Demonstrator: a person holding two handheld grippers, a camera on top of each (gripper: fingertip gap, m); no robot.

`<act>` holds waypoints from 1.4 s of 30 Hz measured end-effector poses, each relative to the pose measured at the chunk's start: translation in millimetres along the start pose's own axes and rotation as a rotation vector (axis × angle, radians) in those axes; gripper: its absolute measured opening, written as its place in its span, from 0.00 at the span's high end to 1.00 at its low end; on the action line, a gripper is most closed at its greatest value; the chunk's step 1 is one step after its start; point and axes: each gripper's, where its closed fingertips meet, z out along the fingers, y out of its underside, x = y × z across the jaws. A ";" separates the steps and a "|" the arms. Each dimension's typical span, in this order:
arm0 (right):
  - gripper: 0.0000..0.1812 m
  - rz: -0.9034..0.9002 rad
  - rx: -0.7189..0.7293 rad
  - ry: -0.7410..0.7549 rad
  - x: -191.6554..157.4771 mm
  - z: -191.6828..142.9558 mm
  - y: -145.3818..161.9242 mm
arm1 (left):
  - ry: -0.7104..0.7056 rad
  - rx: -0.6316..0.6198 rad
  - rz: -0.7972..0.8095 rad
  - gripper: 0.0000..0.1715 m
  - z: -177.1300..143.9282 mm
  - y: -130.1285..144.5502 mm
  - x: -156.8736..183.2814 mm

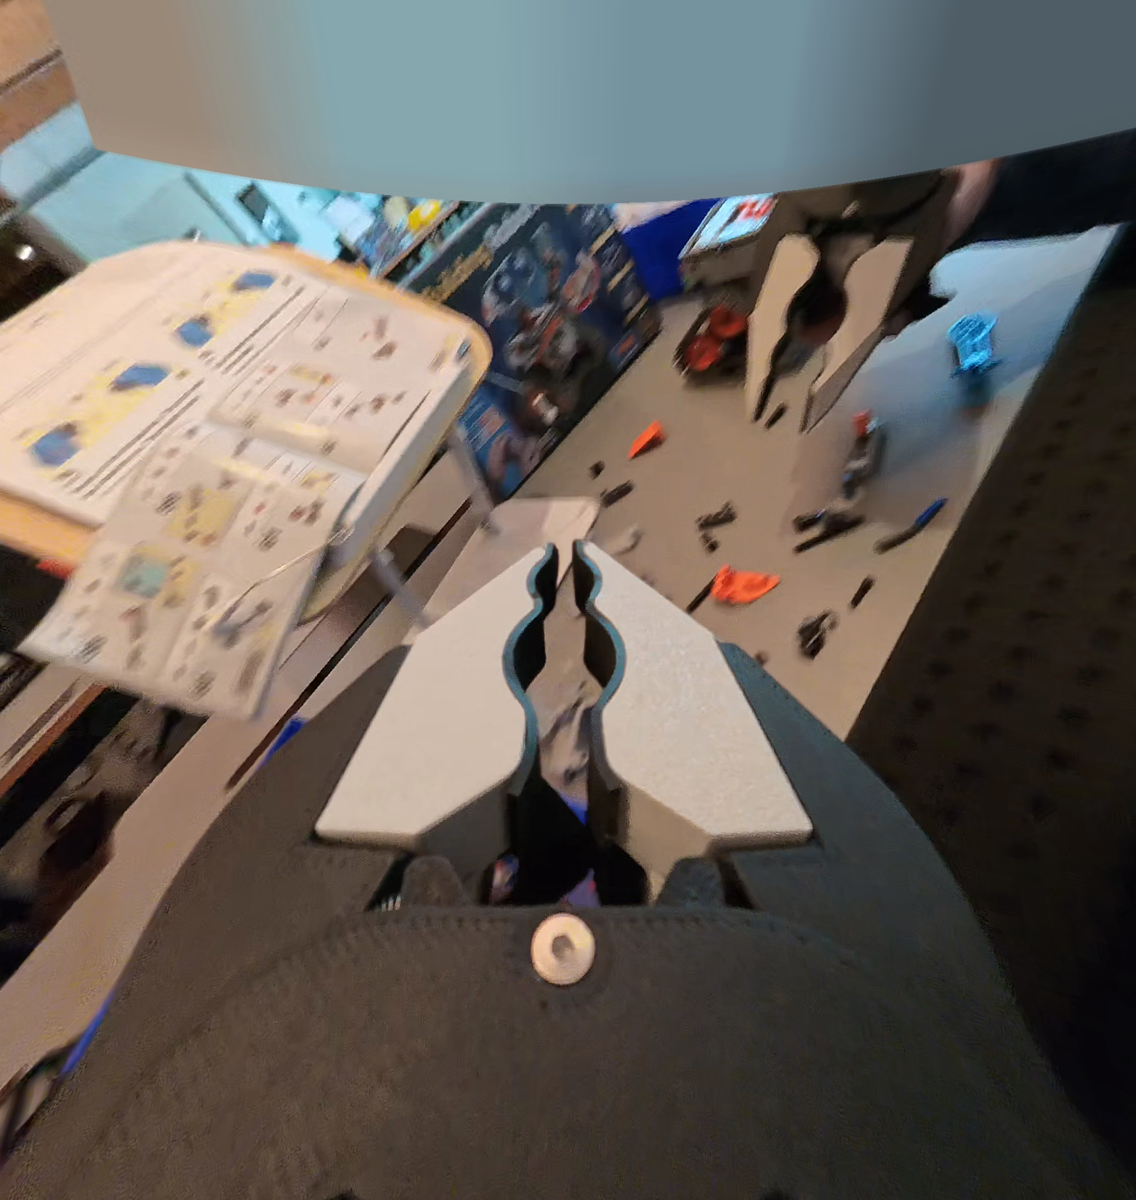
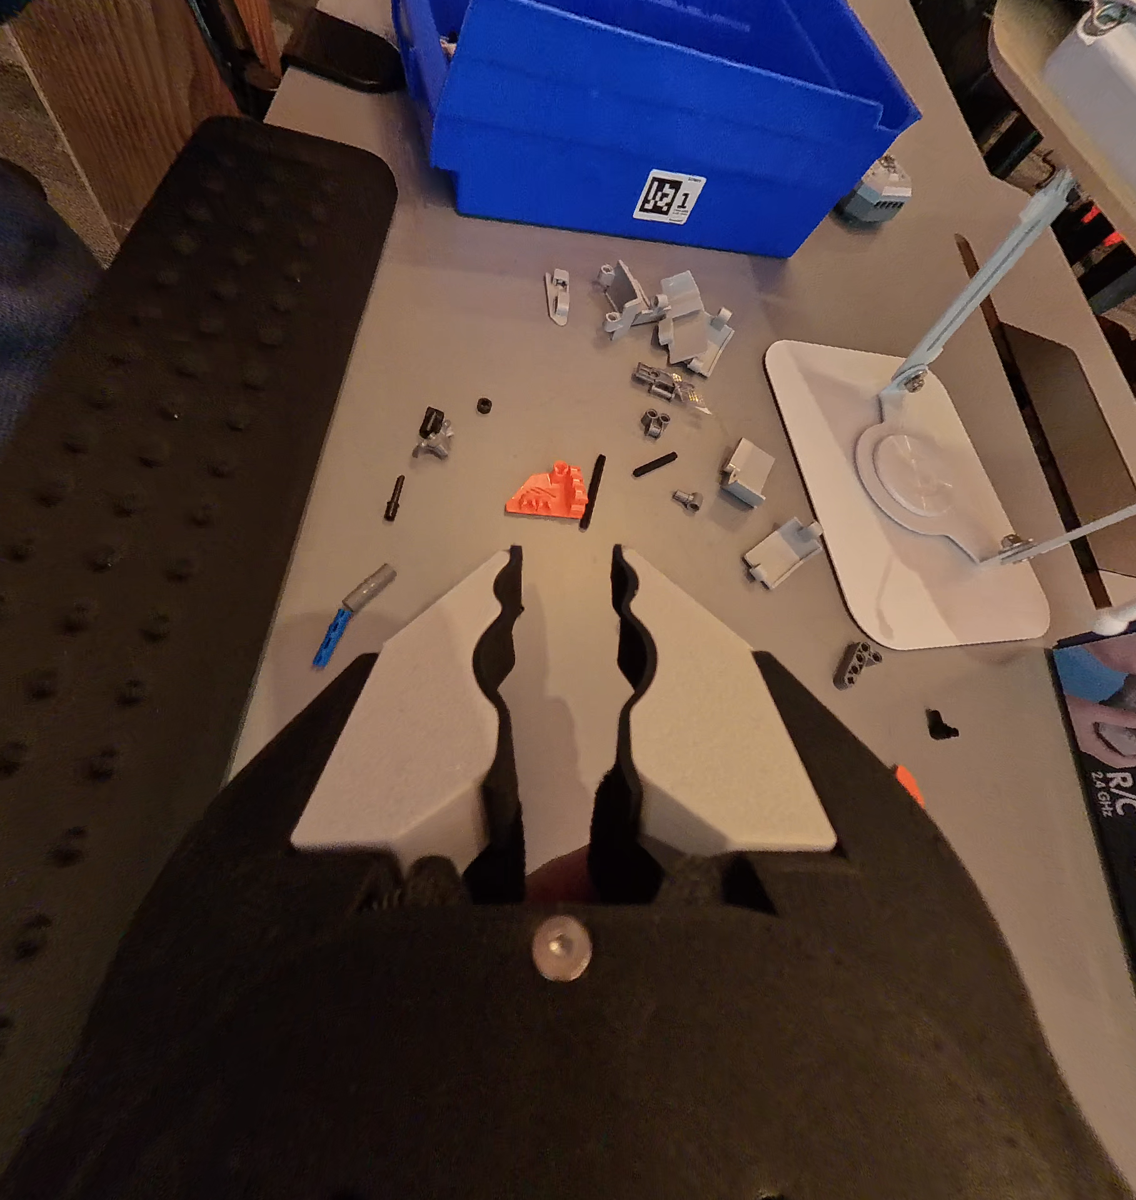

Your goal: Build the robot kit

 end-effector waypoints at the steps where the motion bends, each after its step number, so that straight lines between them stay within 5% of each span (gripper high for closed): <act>1: 0.86 0.005 0.006 -0.002 -0.4 1.0 -1.7 | -0.033 -0.051 0.013 0.98 -8.7 8.9 -12.8; 8: 0.86 0.027 0.014 -0.005 -2.3 11.3 -6.0 | -0.140 -0.397 -0.026 0.94 -43.9 93.0 -76.3; 12: 0.87 0.041 0.016 -0.034 -6.6 21.1 -5.9 | -0.157 -0.522 -0.072 0.95 -51.5 132.3 -84.3; 19: 0.87 0.067 0.043 -0.080 -12.2 39.8 -17.4 | -0.016 -0.659 -0.179 0.95 -54.5 177.8 -65.3; 26: 0.87 0.056 0.066 -0.112 -18.1 50.8 -17.3 | 0.125 -1.012 -0.252 0.95 -72.0 243.6 -36.4; 37: 0.87 0.041 0.096 -0.129 -24.2 40.2 -13.3 | 0.299 -1.317 -0.119 0.89 -80.8 268.0 -23.7; 42: 0.87 0.033 0.109 -0.131 -25.8 35.8 -14.7 | 0.395 -1.317 -0.126 0.87 -73.8 269.4 -16.1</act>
